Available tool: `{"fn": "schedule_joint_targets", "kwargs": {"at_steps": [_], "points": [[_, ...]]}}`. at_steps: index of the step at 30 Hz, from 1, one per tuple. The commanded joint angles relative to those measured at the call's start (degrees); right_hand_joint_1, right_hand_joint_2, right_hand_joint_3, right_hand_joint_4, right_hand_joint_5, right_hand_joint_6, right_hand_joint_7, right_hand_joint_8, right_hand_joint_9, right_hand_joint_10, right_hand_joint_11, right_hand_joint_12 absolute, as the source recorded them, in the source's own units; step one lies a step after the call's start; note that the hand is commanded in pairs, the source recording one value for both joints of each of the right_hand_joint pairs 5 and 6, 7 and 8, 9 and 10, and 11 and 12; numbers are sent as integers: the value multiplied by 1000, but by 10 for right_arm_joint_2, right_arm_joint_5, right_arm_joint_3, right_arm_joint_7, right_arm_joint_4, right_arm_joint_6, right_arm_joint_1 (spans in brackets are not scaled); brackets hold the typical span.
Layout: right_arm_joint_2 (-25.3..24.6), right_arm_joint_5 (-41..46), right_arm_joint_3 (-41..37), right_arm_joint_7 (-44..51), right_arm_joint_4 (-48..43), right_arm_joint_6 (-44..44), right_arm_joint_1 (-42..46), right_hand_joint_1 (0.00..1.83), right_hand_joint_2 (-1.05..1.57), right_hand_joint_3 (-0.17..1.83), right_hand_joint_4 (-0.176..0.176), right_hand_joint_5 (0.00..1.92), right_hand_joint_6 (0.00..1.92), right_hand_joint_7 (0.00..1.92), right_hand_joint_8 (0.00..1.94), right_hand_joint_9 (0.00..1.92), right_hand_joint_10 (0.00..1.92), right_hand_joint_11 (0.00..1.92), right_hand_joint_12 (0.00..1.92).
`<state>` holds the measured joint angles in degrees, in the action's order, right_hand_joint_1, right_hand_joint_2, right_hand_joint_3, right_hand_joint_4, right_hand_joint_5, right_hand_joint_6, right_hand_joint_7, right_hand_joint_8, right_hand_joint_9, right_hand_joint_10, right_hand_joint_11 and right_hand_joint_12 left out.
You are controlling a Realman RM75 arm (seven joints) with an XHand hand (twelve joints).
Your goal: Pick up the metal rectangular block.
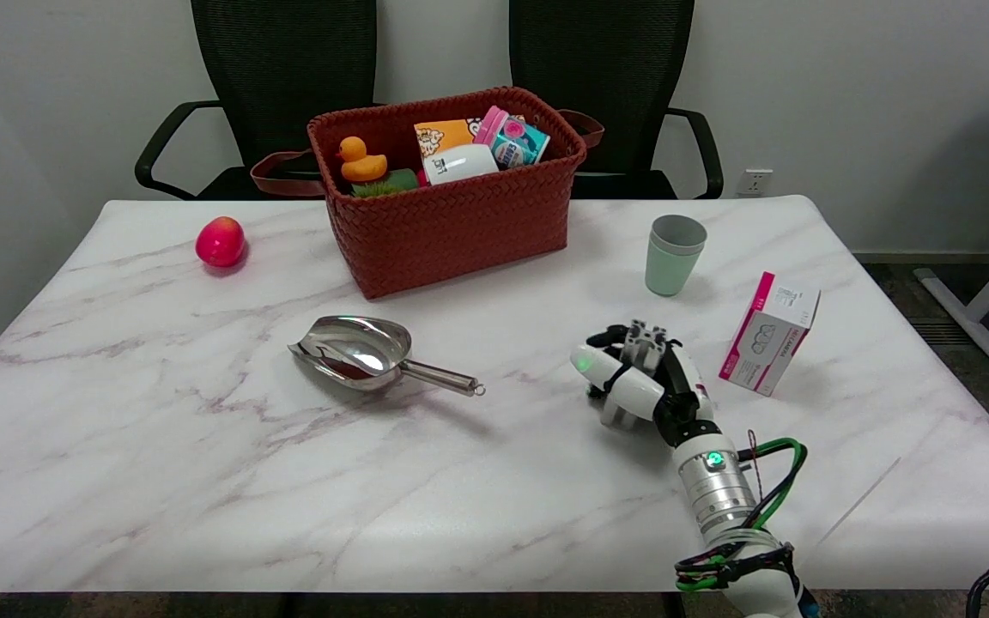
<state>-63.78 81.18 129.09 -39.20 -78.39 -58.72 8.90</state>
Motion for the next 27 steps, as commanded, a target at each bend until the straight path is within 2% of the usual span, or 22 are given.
{"fn": "schedule_joint_targets", "kwargs": {"at_steps": [1,3,6,10,13,18,27], "points": [[0,-2,-1,-14,4,1,0,926,840,-175,0,1272,1272,1489,1489,1460,1460,1531,1531],[0,-3,-1,-14,4,1,0,913,869,-175,0,1479,1479,1533,1533,1490,1490,1581,1581],[0,-3,-1,-14,4,1,0,907,888,-175,0,1630,1630,1555,1555,1506,1506,1605,1605],[0,-4,-2,-14,3,1,-1,902,914,-175,0,1716,1716,1573,1573,1525,1525,1631,1631],[0,-7,-4,-14,-1,1,-1,902,922,-175,0,1783,1783,1609,1609,1567,1567,1720,1720],[-1,-46,-21,-14,-24,1,-2,891,938,-175,0,1792,1792,1639,1639,1609,1609,1804,1804],[0,-100,-71,-8,-77,28,-16,920,983,-175,0,1718,1718,1654,1654,1629,1629,1820,1820]]}}
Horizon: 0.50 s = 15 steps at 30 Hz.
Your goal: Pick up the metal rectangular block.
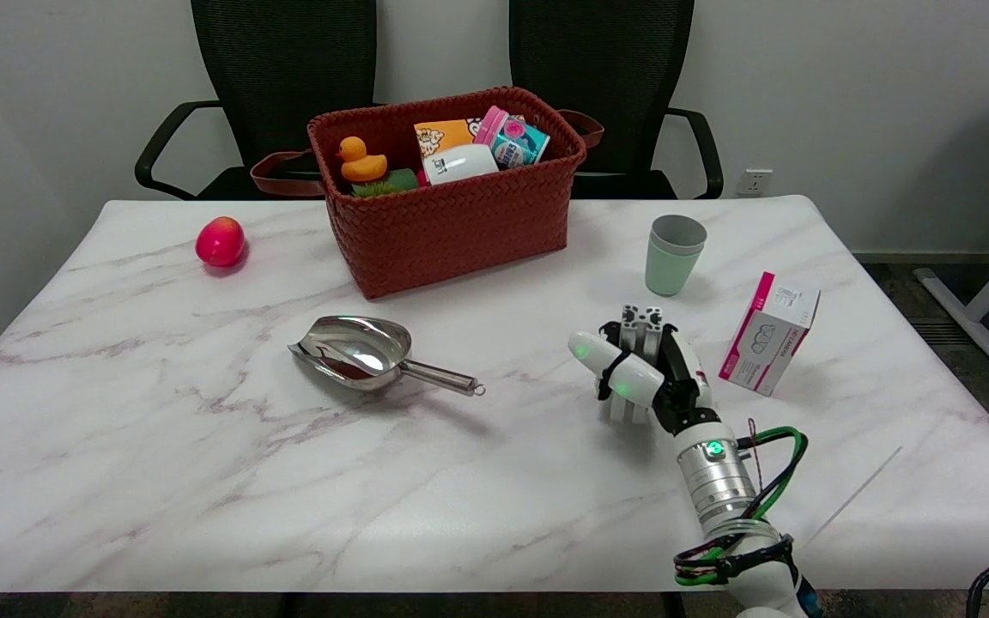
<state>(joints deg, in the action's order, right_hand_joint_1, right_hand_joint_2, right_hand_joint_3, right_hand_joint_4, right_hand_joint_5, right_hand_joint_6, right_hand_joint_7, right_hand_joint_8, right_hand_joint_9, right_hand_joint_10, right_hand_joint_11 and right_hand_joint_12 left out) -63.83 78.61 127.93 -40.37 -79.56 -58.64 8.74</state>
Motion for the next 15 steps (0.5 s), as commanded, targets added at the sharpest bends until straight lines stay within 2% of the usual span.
{"fn": "schedule_joint_targets", "kwargs": {"at_steps": [1,5,15], "points": [[0,-77,-66,4,-68,36,-15,920,988,-175,0,1711,1711,1689,1689,1652,1652,1824,1824],[0,-89,-97,4,-80,85,-21,906,1067,-175,0,1698,1698,1867,1867,1848,1848,1920,1920],[-2,-101,-115,5,-66,131,-101,895,1118,-175,0,1689,1689,1910,1910,1879,1879,1920,1920]]}}
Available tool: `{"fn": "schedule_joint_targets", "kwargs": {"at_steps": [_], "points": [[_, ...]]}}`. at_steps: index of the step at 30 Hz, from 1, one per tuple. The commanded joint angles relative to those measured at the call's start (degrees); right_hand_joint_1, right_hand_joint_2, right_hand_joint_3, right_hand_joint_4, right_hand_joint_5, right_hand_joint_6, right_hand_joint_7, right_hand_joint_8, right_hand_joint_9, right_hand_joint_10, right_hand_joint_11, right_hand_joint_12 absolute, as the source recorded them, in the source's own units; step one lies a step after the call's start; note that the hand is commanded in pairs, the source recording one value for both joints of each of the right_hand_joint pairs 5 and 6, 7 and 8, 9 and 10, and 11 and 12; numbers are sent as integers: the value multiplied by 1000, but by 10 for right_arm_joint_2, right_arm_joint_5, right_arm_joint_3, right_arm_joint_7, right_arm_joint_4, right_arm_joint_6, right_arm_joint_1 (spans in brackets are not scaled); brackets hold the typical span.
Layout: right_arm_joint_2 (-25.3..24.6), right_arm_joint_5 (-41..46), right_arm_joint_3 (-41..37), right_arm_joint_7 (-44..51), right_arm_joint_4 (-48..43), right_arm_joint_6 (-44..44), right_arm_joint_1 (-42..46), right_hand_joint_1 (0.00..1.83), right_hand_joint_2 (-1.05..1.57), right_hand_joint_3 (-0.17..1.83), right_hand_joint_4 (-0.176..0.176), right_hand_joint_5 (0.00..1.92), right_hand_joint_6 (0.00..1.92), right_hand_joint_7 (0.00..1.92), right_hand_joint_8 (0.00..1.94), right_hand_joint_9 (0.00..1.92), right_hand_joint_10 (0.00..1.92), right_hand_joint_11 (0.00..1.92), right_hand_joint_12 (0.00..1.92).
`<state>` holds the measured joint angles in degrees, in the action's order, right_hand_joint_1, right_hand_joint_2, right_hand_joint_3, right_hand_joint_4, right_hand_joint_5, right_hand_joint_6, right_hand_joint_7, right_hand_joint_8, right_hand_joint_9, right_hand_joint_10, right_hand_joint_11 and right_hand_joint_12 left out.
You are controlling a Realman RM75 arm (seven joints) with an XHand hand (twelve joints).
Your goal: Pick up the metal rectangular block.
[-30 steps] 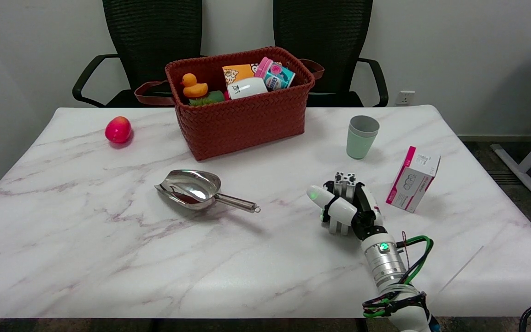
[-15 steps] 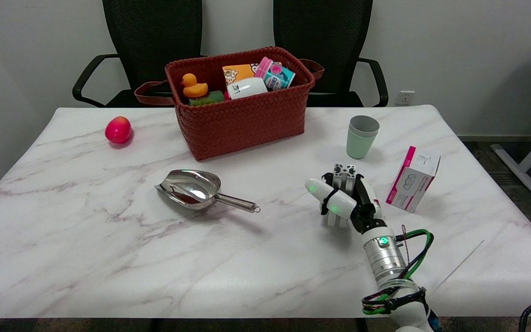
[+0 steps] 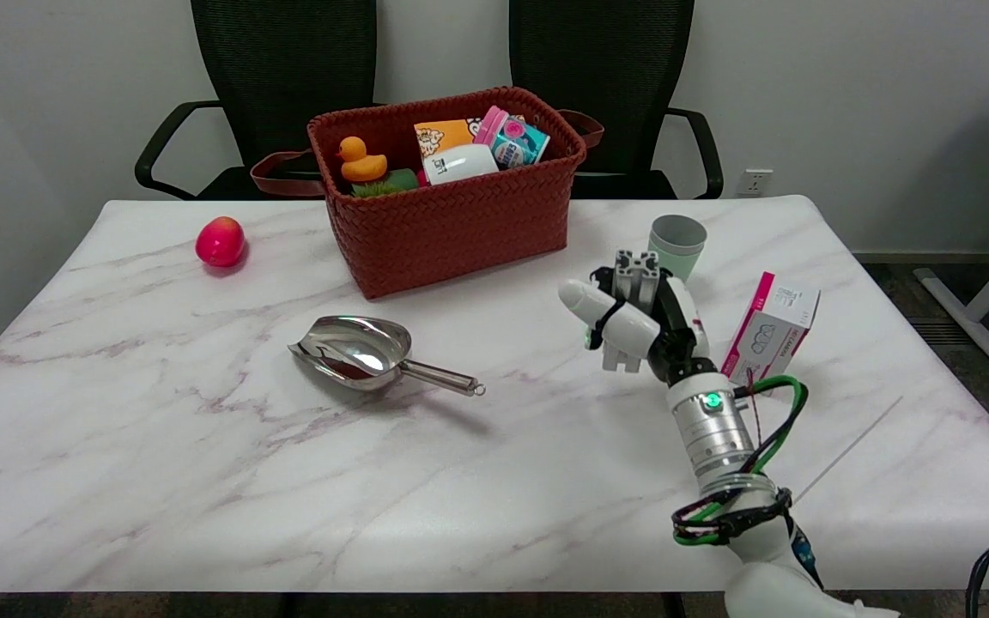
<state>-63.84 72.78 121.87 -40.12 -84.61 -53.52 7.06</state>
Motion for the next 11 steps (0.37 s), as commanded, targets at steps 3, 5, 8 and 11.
{"fn": "schedule_joint_targets", "kwargs": {"at_steps": [3,5,8,11], "points": [[-4,-42,-50,2,2,97,-122,893,1127,-151,0,1687,1687,1912,1912,1880,1880,1920,1920],[-5,-42,-46,2,15,111,-154,894,1130,-144,0,1686,1686,1911,1911,1879,1879,1920,1920],[-6,-42,-40,2,29,127,-193,895,1137,-149,0,1684,1684,1910,1910,1879,1879,1920,1920],[-7,-40,-38,2,40,148,-224,894,1141,-118,0,1674,1674,1908,1908,1877,1877,1920,1920]]}}
